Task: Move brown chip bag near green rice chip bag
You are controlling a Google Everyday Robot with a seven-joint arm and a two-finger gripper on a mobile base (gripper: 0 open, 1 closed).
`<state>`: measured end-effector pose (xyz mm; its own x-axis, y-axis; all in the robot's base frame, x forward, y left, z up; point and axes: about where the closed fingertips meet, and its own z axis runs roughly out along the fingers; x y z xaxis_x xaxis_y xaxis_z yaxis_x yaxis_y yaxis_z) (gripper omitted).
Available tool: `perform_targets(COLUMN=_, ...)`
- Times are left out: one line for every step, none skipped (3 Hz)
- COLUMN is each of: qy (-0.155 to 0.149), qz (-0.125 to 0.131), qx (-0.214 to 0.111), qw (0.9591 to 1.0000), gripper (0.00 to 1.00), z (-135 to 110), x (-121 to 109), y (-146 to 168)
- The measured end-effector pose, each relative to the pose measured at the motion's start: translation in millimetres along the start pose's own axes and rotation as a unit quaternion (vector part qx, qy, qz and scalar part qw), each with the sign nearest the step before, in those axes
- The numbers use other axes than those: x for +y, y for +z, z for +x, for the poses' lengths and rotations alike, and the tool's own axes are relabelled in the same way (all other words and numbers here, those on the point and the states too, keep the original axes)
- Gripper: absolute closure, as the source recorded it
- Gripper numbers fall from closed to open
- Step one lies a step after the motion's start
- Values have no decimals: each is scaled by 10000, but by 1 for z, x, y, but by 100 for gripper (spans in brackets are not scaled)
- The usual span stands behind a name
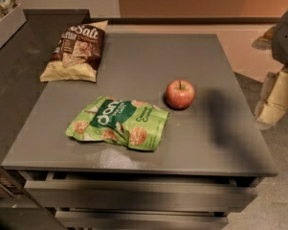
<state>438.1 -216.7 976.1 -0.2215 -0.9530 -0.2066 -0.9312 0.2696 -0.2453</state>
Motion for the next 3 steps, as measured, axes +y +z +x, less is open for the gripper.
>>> perform_targets(qy=0, qz=13, qx=-9, qw=10000, gripper=0, z=0, x=0, y=-1)
perform_targets(qy=-31, qz=74, qx=-459, qw=9989, gripper=0, z=-21, x=-15, y=6)
perform_targets(qy=-11, qz=100, qx=-1056, qw=9944, gripper=0, z=-59, x=-49, y=23)
